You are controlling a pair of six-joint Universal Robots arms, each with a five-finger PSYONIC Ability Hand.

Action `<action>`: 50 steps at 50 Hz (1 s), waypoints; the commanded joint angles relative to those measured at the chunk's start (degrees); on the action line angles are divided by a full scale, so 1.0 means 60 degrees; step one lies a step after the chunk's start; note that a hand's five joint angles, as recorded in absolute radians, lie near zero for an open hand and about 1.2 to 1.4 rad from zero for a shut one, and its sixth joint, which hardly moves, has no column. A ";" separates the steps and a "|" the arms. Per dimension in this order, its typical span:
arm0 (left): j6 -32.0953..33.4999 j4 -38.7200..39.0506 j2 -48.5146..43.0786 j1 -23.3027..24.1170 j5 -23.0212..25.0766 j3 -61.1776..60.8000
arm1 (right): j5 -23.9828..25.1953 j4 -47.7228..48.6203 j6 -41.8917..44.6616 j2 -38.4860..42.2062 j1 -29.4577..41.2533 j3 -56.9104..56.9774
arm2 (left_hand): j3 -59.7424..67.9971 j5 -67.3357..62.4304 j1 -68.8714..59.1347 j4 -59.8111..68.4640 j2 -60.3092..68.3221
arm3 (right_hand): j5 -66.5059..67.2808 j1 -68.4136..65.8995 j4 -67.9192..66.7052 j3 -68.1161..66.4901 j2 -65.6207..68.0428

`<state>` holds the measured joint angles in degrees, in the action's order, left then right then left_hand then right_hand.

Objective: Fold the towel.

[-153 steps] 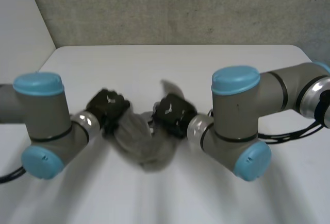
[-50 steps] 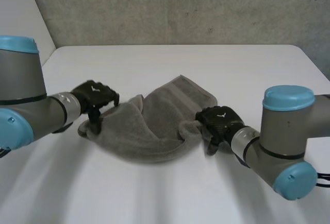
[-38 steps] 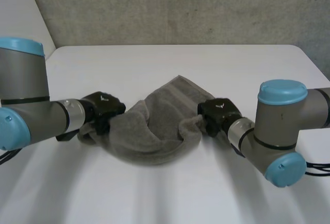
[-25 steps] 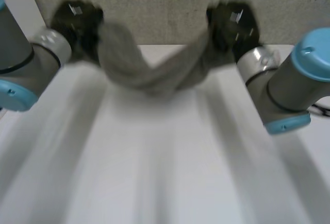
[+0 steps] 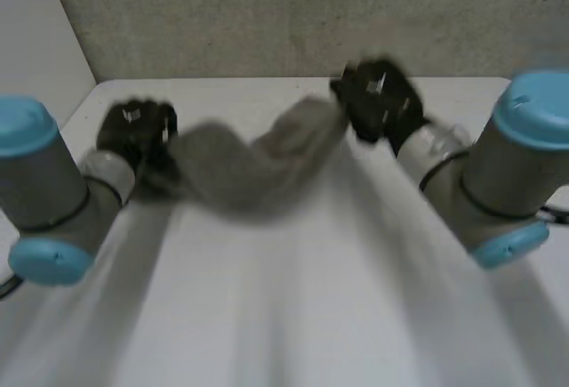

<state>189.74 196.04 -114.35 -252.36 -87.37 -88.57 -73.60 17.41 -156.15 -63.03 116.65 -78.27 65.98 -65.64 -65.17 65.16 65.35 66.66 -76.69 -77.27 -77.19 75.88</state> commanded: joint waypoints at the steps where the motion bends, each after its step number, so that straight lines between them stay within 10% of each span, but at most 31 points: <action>1: 0.1112 -0.0051 0.0059 0.0135 0.0031 -0.1424 | 0.0153 -0.1027 0.1357 0.0808 -0.0106 -0.0651 | -0.1669 0.3278 0.1534 -0.1532 -0.1563 | 0.0557 -0.0552 -0.0455 -0.0468 0.0687; 13: 0.2478 -0.1543 0.1756 0.0589 0.0030 -0.2787 | 0.0138 -0.1510 0.1343 0.0193 -0.0414 -0.1150 | -0.4837 0.6446 0.4702 -0.4700 -0.4731 | 0.0557 -0.0552 -0.0455 -0.0468 0.0687; 31: 0.2726 -0.3465 0.3252 0.0722 0.1378 -0.2292 | 0.0285 -0.1248 0.1416 -0.0159 -0.1439 -0.2292 | -0.1782 0.3390 0.1647 -0.1645 -0.1676 | 0.0557 -0.0552 -0.0455 -0.0468 0.0687; 35: 0.3151 -0.2794 0.3019 0.0678 0.1305 -0.1575 | 0.0299 -0.1116 0.1402 -0.0159 -0.1425 -0.2351 | -0.4961 0.6570 0.4826 -0.4825 -0.4855 | 0.0557 -0.0552 -0.0455 -0.0468 0.0687; 50: 0.3152 -0.2875 -0.0128 0.0649 0.1187 0.1252 | 0.0314 -0.0837 0.1357 -0.0100 -0.1410 -0.2585 | -0.6660 0.8268 0.6525 -0.6523 -0.6554 | 0.0557 -0.0552 -0.0455 -0.0468 0.0687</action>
<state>208.95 184.16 -107.53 -248.37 -80.39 -87.93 -71.73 11.81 -148.01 -63.83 108.13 -93.13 31.09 -30.47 -31.87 32.79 31.61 66.66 -76.69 -77.27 -77.28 75.88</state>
